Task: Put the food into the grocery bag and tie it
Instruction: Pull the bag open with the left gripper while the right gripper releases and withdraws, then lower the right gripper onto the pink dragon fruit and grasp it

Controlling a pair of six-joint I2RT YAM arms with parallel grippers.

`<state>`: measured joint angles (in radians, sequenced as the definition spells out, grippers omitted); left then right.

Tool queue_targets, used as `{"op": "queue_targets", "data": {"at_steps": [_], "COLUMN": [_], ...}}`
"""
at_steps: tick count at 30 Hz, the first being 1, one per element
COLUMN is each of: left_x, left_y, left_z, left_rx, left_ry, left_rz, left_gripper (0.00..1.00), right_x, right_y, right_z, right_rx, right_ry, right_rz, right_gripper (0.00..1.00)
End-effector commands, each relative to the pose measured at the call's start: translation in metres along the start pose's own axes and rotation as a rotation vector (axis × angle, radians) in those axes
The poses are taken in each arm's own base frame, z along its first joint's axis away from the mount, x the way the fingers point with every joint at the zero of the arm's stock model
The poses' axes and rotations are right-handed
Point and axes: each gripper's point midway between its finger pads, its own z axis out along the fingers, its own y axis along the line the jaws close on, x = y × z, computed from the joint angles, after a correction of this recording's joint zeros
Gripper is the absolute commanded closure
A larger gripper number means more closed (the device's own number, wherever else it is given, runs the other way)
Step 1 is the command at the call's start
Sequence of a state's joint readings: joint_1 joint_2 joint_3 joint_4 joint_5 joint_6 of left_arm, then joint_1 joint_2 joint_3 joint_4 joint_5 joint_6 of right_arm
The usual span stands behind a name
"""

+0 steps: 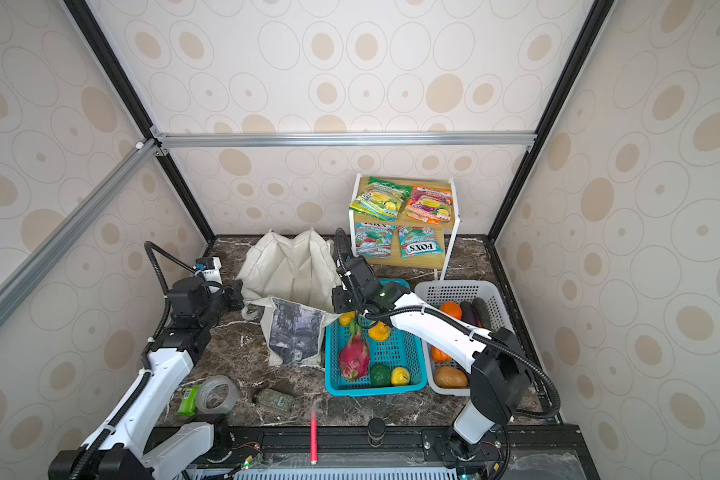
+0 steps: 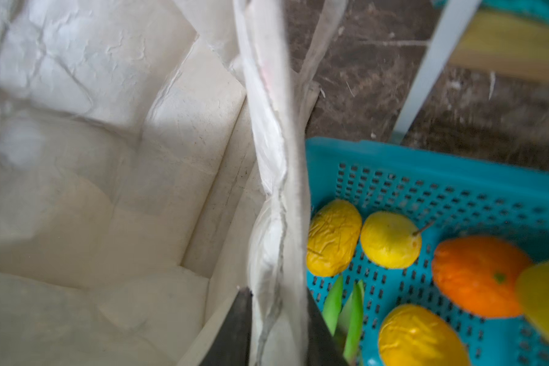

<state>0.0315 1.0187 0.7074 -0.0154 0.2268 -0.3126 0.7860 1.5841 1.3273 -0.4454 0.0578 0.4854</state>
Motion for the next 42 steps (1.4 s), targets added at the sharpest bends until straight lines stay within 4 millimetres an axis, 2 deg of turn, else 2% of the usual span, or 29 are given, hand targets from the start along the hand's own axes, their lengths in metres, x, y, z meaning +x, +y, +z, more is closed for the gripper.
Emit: {"op": "queue_targets", "data": {"at_steps": [1, 3, 4, 5, 9, 13, 16, 19, 32, 37, 42], "left_x": [-0.003, -0.002, -0.001, -0.002, -0.001, 0.0, -0.002, -0.003, 0.002, 0.004, 0.004], "left_y": [-0.005, -0.004, -0.004, -0.004, -0.006, -0.002, -0.003, -0.005, -0.002, -0.001, -0.003], "left_z": [0.002, 0.003, 0.003, 0.002, 0.001, 0.0, -0.002, -0.003, 0.001, 0.003, 0.003], "left_rx": [0.035, 0.032, 0.032, 0.033, 0.045, 0.019, 0.025, 0.034, 0.02, 0.014, 0.025], "left_ry": [0.013, 0.023, 0.025, 0.022, 0.023, 0.031, 0.023, 0.019, 0.044, 0.055, 0.057], "left_rz": [0.013, 0.011, 0.013, 0.01, 0.006, 0.009, 0.01, 0.009, 0.003, -0.001, -0.004], "left_gripper": [1.0, 1.0, 1.0, 1.0, 1.0, 1.0, 1.0, 1.0, 1.0, 1.0, 1.0], "right_x": [0.009, 0.007, 0.006, 0.006, 0.021, 0.061, 0.09, 0.107, 0.14, 0.154, 0.166], "right_y": [-0.019, -0.032, -0.039, -0.046, -0.06, -0.073, -0.063, -0.05, -0.024, -0.014, -0.024], "right_z": [-0.039, -0.061, -0.074, -0.086, -0.119, -0.126, -0.118, -0.101, -0.012, 0.011, 0.025], "right_rx": [0.077, 0.138, 0.165, 0.186, 0.187, 0.163, 0.063, -0.032, -0.093, -0.091, -0.045], "right_ry": [0.02, -0.016, -0.04, -0.06, -0.099, -0.05, 0.034, 0.073, 0.213, 0.263, 0.268], "right_rz": [0.006, 0.037, 0.05, 0.068, 0.046, 0.052, 0.071, 0.116, 0.181, 0.189, 0.215], "right_gripper": [0.44, 0.29, 0.18, 0.02, 0.0, 0.0, 0.0, 0.0, 0.0, 0.0, 0.0]}}
